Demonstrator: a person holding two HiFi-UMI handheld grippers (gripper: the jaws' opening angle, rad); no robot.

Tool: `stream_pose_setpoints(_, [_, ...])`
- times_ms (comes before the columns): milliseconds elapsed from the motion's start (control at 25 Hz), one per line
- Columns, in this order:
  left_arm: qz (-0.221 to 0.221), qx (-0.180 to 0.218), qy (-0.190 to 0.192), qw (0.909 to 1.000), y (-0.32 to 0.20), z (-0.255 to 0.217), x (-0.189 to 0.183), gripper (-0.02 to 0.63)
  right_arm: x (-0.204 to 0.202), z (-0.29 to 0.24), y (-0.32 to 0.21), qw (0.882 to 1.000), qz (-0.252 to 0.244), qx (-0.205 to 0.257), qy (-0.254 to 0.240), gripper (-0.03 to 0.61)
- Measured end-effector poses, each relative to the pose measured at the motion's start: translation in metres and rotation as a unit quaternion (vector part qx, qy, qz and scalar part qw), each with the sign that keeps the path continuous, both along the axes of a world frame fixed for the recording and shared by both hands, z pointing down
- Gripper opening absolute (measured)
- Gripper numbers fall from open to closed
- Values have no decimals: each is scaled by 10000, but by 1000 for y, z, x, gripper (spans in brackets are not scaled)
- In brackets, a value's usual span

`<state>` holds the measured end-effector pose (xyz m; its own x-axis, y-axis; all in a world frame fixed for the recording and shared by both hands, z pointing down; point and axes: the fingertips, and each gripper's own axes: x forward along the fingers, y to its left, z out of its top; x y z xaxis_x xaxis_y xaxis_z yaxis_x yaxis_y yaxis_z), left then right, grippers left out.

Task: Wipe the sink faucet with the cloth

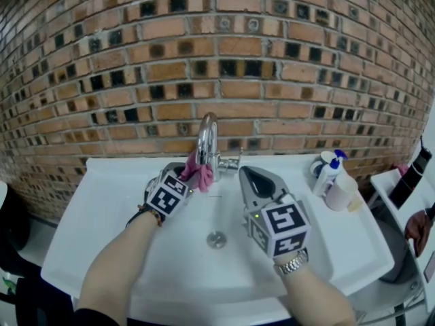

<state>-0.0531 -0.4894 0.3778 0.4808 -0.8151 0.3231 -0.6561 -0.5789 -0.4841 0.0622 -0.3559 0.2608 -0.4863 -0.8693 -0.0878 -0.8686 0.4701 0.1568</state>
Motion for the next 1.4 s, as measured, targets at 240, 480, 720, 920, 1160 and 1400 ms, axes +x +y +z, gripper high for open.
stream_pose_setpoints(240, [12, 82, 192, 9998, 13, -11, -2, 55, 2, 5, -3, 10000, 52, -36, 68, 11])
stream_pose_setpoints(480, [146, 213, 282, 9993, 39, -23, -3, 55, -2, 9, -2, 9999, -82, -119, 54, 11])
stream_pose_setpoints(720, [335, 361, 392, 9980, 70, -41, -3, 55, -14, 15, 3, 9982, -394, -447, 96, 18])
stream_pose_setpoints(920, [595, 489, 557, 9955, 98, -57, 0, 55, -29, 16, 12, 9942, -762, -733, 175, 143])
stream_pose_setpoints(1160, [1032, 580, 632, 9910, 134, -67, 12, 55, -48, 15, 25, 9859, -1343, -993, 102, 251])
stream_pose_setpoints(1400, [1436, 665, 693, 9850, 166, -76, 20, 55, -60, 17, 40, 9702, -2041, -1308, 22, 314])
